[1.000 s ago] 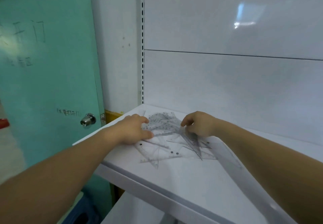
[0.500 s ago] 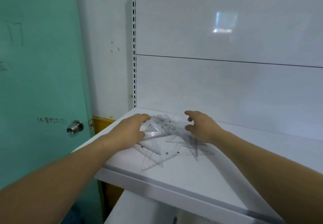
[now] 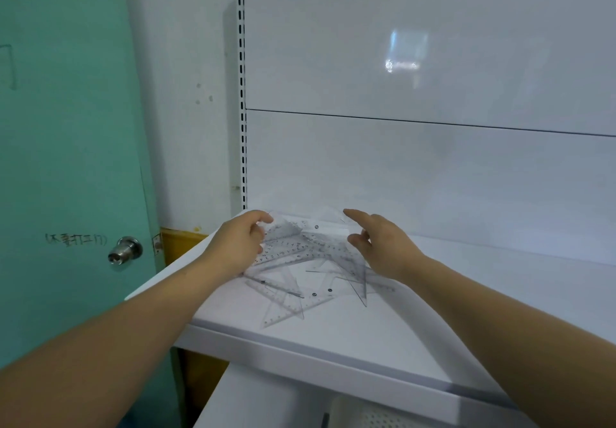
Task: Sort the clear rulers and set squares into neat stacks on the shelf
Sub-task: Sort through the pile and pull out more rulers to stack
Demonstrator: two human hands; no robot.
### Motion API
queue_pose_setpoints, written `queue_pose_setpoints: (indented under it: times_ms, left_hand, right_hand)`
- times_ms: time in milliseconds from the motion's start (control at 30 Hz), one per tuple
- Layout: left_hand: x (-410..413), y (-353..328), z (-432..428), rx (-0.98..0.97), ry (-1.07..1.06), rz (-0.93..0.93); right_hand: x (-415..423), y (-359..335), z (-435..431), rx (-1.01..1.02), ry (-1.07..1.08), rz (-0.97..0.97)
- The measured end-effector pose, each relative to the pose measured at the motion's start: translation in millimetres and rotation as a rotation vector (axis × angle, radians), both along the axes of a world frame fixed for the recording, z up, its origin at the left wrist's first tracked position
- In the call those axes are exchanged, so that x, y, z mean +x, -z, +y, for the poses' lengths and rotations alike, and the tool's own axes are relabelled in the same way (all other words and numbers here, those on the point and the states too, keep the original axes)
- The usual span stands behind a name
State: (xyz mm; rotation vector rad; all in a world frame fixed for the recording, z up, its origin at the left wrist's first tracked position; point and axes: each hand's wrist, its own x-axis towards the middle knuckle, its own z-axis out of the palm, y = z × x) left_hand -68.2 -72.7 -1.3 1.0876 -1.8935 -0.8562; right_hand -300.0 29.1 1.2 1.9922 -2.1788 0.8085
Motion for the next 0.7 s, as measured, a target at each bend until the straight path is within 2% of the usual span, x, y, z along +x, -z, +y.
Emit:
queue_pose_setpoints:
  times_ms: [67,200,333,700]
  left_hand:
    - [-1,-4,4,0.019,0.011,-0.002]
    - [-3,-11,10,0.067,0.098,-0.13]
    - [-13,-11,16,-0.046,0.18,-0.241]
    - [-104,3,109,-0.157,0.42,-0.236]
  right_hand:
    - [1,-1,6,-0.064,0.015,0.009]
    - [1,-7,22,-0.103,0.078,0.004]
    - [-4,-7,47,-0.074,0.16,-0.011]
    - [-70,-3,191,-0.043,0.526,-0.059]
